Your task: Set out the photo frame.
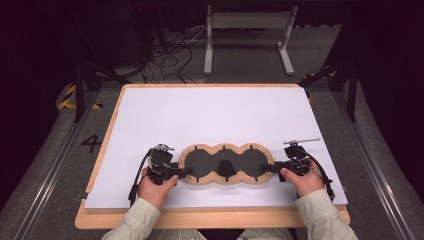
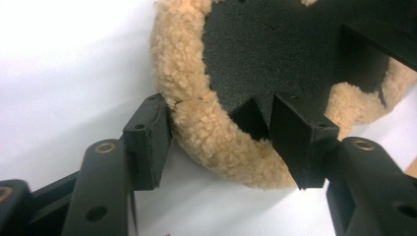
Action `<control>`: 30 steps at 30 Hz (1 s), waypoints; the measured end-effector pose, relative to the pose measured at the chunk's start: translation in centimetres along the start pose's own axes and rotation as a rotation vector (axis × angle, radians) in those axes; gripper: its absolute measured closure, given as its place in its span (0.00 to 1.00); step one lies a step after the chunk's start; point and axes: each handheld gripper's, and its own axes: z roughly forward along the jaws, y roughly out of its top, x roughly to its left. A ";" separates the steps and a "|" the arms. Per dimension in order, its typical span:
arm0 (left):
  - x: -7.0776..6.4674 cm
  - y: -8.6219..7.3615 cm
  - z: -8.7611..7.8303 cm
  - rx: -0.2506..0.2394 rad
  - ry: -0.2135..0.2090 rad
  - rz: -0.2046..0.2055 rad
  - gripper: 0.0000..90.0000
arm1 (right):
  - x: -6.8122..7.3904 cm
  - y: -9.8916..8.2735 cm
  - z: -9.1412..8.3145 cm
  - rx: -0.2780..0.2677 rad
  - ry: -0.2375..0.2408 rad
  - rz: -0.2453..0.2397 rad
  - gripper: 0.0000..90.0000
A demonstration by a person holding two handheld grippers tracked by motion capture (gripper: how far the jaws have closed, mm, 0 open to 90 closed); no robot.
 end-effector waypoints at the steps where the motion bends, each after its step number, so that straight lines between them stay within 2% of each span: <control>1: 0.0 0.0 -0.1 -0.005 0.006 0.003 0.48 | 0.0 0.0 0.0 0.000 0.000 0.000 0.55; 9: -0.3 0.2 -1.0 -0.082 0.038 0.021 0.53 | 0.7 -0.1 -0.9 -0.078 -0.030 -0.034 0.66; 19: -0.4 0.6 -2.1 -0.159 0.066 0.033 0.57 | 1.6 0.0 -1.5 -0.148 -0.053 -0.081 0.70; 22: -0.6 0.7 -2.4 -0.191 0.085 0.052 0.58 | 2.1 0.2 -2.0 -0.203 -0.071 -0.130 0.71; 23: -0.6 0.7 -2.4 -0.191 0.085 0.052 0.59 | 2.1 0.2 -2.0 -0.203 -0.071 -0.130 0.71; 25: -0.7 0.9 -2.5 -0.212 0.100 0.071 0.59 | 2.4 0.3 -2.3 -0.240 -0.080 -0.156 0.71; 28: -0.6 1.2 -2.7 -0.257 0.115 0.095 0.60 | 2.6 0.4 -2.5 -0.288 -0.085 -0.198 0.71; 30: -0.5 1.3 -2.7 -0.270 0.130 0.112 0.60 | 2.7 0.5 -2.3 -0.301 -0.100 -0.226 0.71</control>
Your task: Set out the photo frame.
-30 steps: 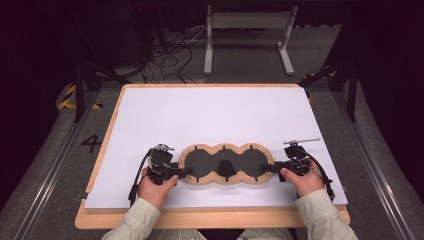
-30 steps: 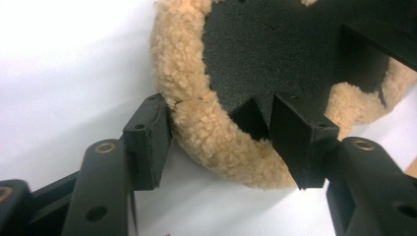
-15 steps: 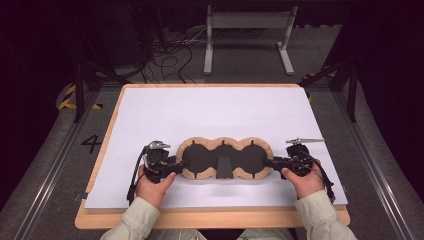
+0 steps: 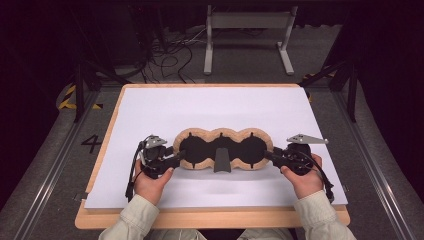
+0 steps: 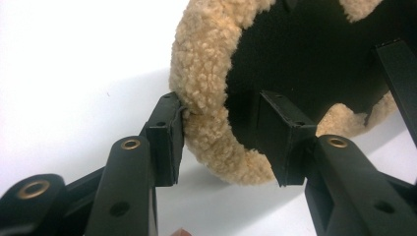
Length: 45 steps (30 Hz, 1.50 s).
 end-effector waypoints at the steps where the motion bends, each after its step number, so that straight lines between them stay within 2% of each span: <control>1: 0.1 0.1 0.0 -0.012 0.007 0.010 0.60 | 0.1 0.0 0.1 -0.001 -0.007 -0.016 0.71; 3: 0.1 0.3 -0.1 -0.040 0.018 0.024 0.62 | 0.2 0.0 0.5 0.005 -0.027 -0.055 0.72; 4: 0.1 0.4 -0.1 -0.051 0.024 0.037 0.63 | 0.3 0.0 0.6 0.008 -0.041 -0.076 0.76; 5: 0.1 0.6 0.0 -0.056 0.036 0.063 0.64 | 0.3 -0.1 0.7 0.005 -0.060 -0.085 0.78; 9: 0.3 0.5 0.6 -0.052 0.032 0.075 0.65 | 0.0 -0.2 1.1 -0.004 -0.072 -0.088 0.80; 11: 0.3 0.4 0.9 -0.059 0.031 0.099 0.66 | -0.2 -0.2 1.1 -0.023 -0.082 -0.100 0.82; 15: 0.4 0.2 1.1 -0.059 0.034 0.125 0.66 | 0.0 -0.5 1.2 -0.026 -0.097 -0.139 0.82; 18: 0.8 -0.3 1.4 -0.032 0.033 0.137 0.66 | 0.2 -0.6 0.9 -0.034 -0.084 -0.153 0.84; 21: 1.0 -0.8 1.3 -0.018 0.024 0.150 0.65 | 0.5 -0.8 0.5 -0.038 -0.073 -0.193 0.83; 23: 1.0 -1.0 1.2 -0.012 0.012 0.163 0.63 | 0.7 -0.8 0.4 -0.033 -0.061 -0.191 0.76; 24: 0.9 -1.2 1.2 -0.007 0.007 0.171 0.60 | 0.8 -0.8 0.4 -0.032 -0.049 -0.175 0.74; 26: 0.9 -1.4 0.9 0.003 0.000 0.202 0.56 | 1.0 -0.8 0.2 -0.022 -0.047 -0.185 0.74; 31: 0.8 -1.7 0.2 0.026 -0.016 0.233 0.55 | 1.2 -0.8 -0.4 0.003 -0.018 -0.194 0.74; 35: 0.8 -1.9 -0.1 0.036 -0.033 0.243 0.54 | 1.2 -0.9 -0.8 0.015 -0.001 -0.199 0.74; 37: 0.9 -1.9 -0.2 0.036 -0.054 0.237 0.53 | 1.2 -1.1 -1.1 0.019 0.013 -0.202 0.74; 41: 0.9 -2.1 -0.5 0.051 -0.068 0.251 0.53 | 1.3 -1.3 -1.4 0.029 0.030 -0.203 0.72; 42: 1.0 -2.1 -0.6 0.055 -0.070 0.266 0.53 | 1.3 -1.4 -1.4 0.033 0.034 -0.204 0.72; 45: 0.9 -2.1 -0.7 0.063 -0.084 0.259 0.51 | 1.4 -1.5 -1.6 0.038 0.041 -0.209 0.71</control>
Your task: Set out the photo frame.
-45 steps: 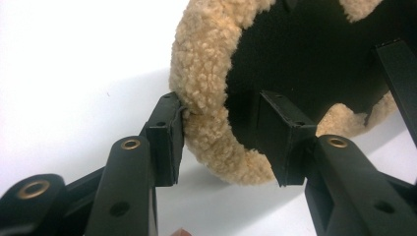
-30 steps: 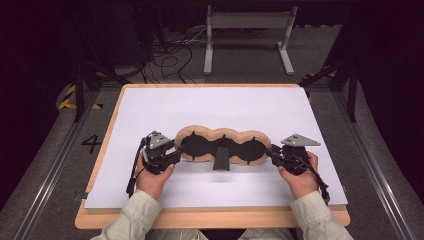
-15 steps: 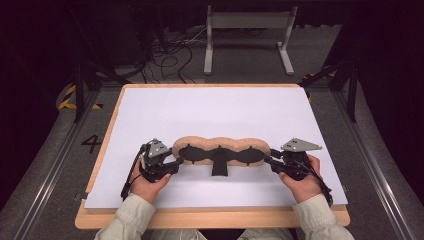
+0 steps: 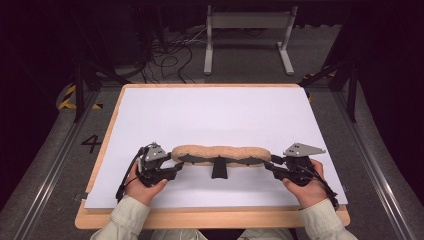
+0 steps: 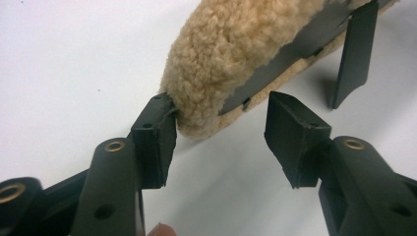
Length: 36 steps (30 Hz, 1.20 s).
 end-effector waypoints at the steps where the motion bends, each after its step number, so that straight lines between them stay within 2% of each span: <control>1: 0.0 0.0 0.0 0.001 -0.009 -0.002 0.49 | 0.0 0.0 -0.1 0.003 0.004 0.001 0.71; 8: 0.3 -0.1 -0.1 0.015 -0.038 0.000 0.45 | 0.1 -0.2 -0.4 0.010 0.028 0.006 0.67; 9: 0.5 -0.1 -0.2 0.015 -0.047 -0.008 0.45 | 0.1 -0.2 -0.5 0.014 0.030 0.007 0.67; 13: 0.8 -0.2 -0.5 0.008 -0.059 0.001 0.43 | -0.2 -0.2 -0.6 0.046 0.029 0.004 0.67; 15: 1.0 -0.3 -0.8 0.010 -0.058 0.008 0.42 | -0.2 -0.4 -0.6 0.063 0.029 -0.014 0.72; 16: 1.0 -0.3 -1.0 0.009 -0.059 -0.003 0.42 | -0.2 -0.4 -0.6 0.068 0.026 -0.023 0.77; 18: 1.2 -0.4 -1.3 0.003 -0.061 0.008 0.42 | -0.2 -0.4 -0.7 0.082 0.026 -0.022 0.84; 19: 1.2 -0.4 -1.4 0.001 -0.067 -0.003 0.42 | -0.2 -0.4 -0.7 0.092 0.023 -0.029 0.87; 21: 1.3 -0.5 -1.6 -0.007 -0.065 0.002 0.42 | -0.2 -0.4 -0.8 0.099 0.018 -0.031 0.91; 24: 1.5 -0.6 -2.0 -0.020 -0.074 0.001 0.45 | 0.0 -0.5 -0.8 0.130 0.019 -0.051 1.00; 26: 1.7 -0.6 -2.4 -0.036 -0.105 0.013 0.49 | 0.1 -0.5 -0.5 0.147 0.027 -0.063 1.00; 32: 1.6 -0.7 -2.8 -0.055 -0.144 0.066 0.52 | 0.5 -0.9 1.0 0.181 0.055 -0.086 1.00; 34: 1.6 -0.7 -2.9 -0.048 -0.142 0.054 0.53 | 0.6 -1.0 1.3 0.184 0.060 -0.090 1.00; 36: 1.7 -0.8 -3.2 -0.060 -0.163 0.052 0.54 | 0.7 -1.0 1.7 0.185 0.065 -0.088 1.00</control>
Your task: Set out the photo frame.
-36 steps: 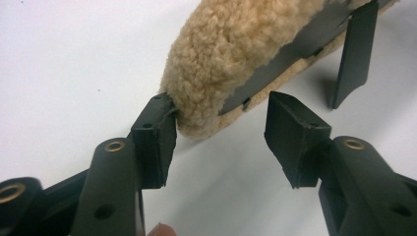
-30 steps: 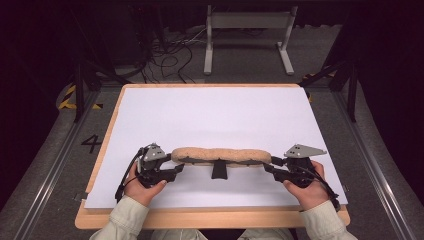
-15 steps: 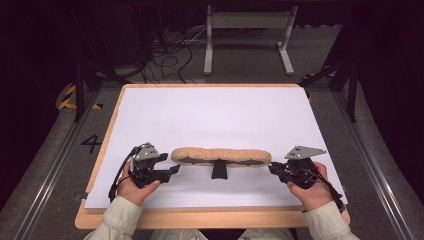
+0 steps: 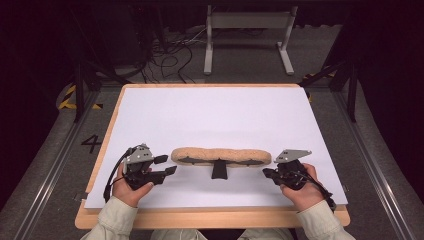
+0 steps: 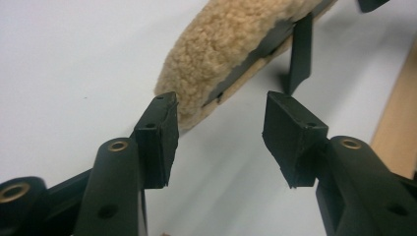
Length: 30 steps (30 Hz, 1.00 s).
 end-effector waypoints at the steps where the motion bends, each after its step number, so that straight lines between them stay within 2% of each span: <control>1: 0.0 0.0 -0.2 -0.005 -0.003 0.003 0.55 | 0.0 0.0 0.2 0.000 0.003 0.002 1.00; 6: 0.1 -0.2 -0.9 -0.038 0.012 -0.007 0.61 | -0.1 0.0 1.1 -0.003 0.003 0.002 1.00; 10: 0.4 -0.4 -1.3 -0.039 0.058 -0.035 0.80 | -0.4 -0.1 1.6 -0.012 -0.005 0.018 1.00; 11: 0.4 -0.4 -1.3 -0.039 0.058 -0.035 0.85 | -0.4 -0.1 1.6 -0.012 -0.005 0.018 1.00; 12: 0.5 -0.4 -1.2 -0.038 0.084 -0.055 0.85 | -0.4 -0.1 1.6 -0.012 -0.006 0.021 1.00; 13: 0.7 -0.4 -1.2 -0.033 0.103 -0.065 0.90 | -0.6 -0.2 1.7 -0.016 -0.010 0.022 1.00; 14: 1.1 -0.3 -0.8 -0.037 0.155 -0.089 0.94 | -0.6 -0.2 1.7 -0.017 -0.010 0.024 1.00; 15: 1.4 -0.2 -0.4 -0.039 0.172 -0.111 1.00 | -0.8 -0.3 1.6 -0.018 -0.006 0.038 1.00; 16: 1.4 -0.2 -0.4 -0.039 0.172 -0.111 1.00 | -0.8 -0.3 1.6 -0.018 -0.006 0.038 1.00; 18: 2.1 0.1 0.5 -0.041 0.176 -0.149 1.00 | -1.0 -0.4 1.4 -0.024 -0.003 0.057 1.00; 22: 2.3 0.6 2.0 -0.025 0.184 -0.133 1.00 | -1.0 -0.4 1.6 -0.019 -0.001 0.056 1.00; 25: 2.1 0.8 2.2 -0.017 0.195 -0.111 1.00 | -0.9 -0.4 1.7 -0.020 0.000 0.061 1.00; 30: 2.2 0.8 2.4 -0.028 0.181 -0.136 1.00 | -1.1 -0.5 1.7 -0.027 -0.006 0.066 1.00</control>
